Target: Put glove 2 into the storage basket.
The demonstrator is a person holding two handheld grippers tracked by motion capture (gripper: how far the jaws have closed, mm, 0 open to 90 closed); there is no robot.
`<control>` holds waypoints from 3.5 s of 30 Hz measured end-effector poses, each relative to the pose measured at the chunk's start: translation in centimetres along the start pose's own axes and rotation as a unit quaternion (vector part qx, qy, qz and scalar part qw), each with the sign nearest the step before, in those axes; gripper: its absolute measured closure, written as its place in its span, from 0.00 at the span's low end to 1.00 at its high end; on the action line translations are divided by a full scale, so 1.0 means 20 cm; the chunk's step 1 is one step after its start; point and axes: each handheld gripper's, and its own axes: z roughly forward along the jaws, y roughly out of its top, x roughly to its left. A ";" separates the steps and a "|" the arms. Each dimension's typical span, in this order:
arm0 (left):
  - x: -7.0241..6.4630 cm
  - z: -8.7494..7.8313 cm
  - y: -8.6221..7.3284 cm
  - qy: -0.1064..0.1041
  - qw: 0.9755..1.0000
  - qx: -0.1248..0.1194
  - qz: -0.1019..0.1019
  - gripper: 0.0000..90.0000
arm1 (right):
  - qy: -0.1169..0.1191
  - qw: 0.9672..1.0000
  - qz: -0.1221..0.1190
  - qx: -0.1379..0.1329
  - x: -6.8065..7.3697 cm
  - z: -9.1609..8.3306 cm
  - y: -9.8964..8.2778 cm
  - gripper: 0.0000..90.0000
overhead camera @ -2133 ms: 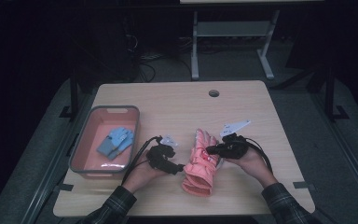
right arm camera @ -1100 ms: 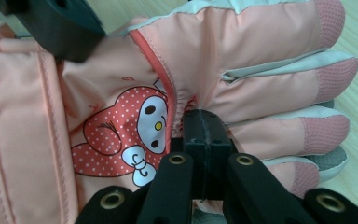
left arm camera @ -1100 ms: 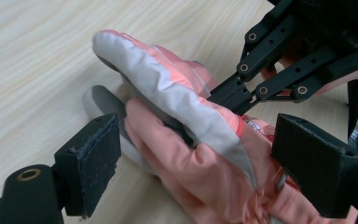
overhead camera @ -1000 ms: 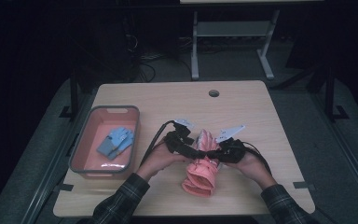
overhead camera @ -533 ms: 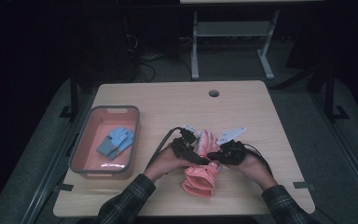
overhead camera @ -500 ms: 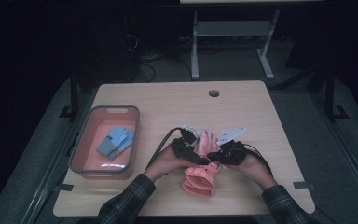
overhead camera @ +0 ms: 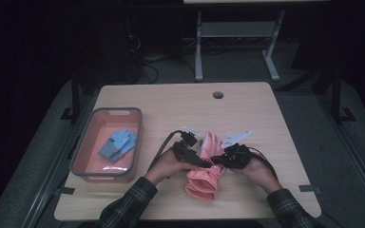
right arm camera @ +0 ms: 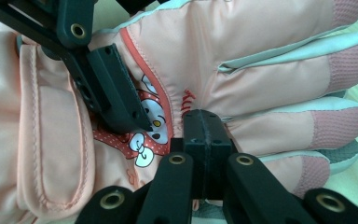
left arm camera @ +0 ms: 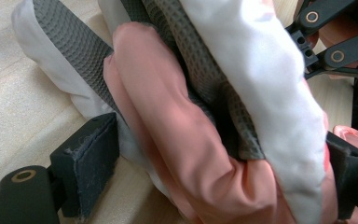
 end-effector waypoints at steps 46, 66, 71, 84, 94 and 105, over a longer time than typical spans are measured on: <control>-0.06 -0.22 0.05 -0.003 0.998 -0.031 0.048 0.69 | -0.146 0.980 0.132 -0.014 -0.24 -0.14 -0.30 0.26; 0.00 -0.68 0.06 0.047 0.995 -0.080 0.022 0.68 | -0.163 0.979 0.123 -0.030 -0.23 -0.09 -0.31 0.13; 0.03 -0.84 0.03 0.064 0.993 -0.098 0.010 0.68 | -0.163 0.979 0.123 -0.030 -0.23 -0.09 -0.31 0.13; 0.15 -1.28 -0.12 0.111 0.983 -0.141 -0.033 0.68 | -0.164 0.978 0.123 -0.030 -0.24 -0.09 -0.31 0.13; 0.34 -1.45 -0.32 0.153 0.975 -0.137 -0.083 0.67 | -0.166 0.978 0.124 -0.031 -0.24 -0.09 -0.31 0.13; 0.55 -1.35 -0.46 0.164 0.974 -0.088 -0.126 0.66 | -0.167 0.977 0.126 -0.031 -0.24 -0.09 -0.31 0.13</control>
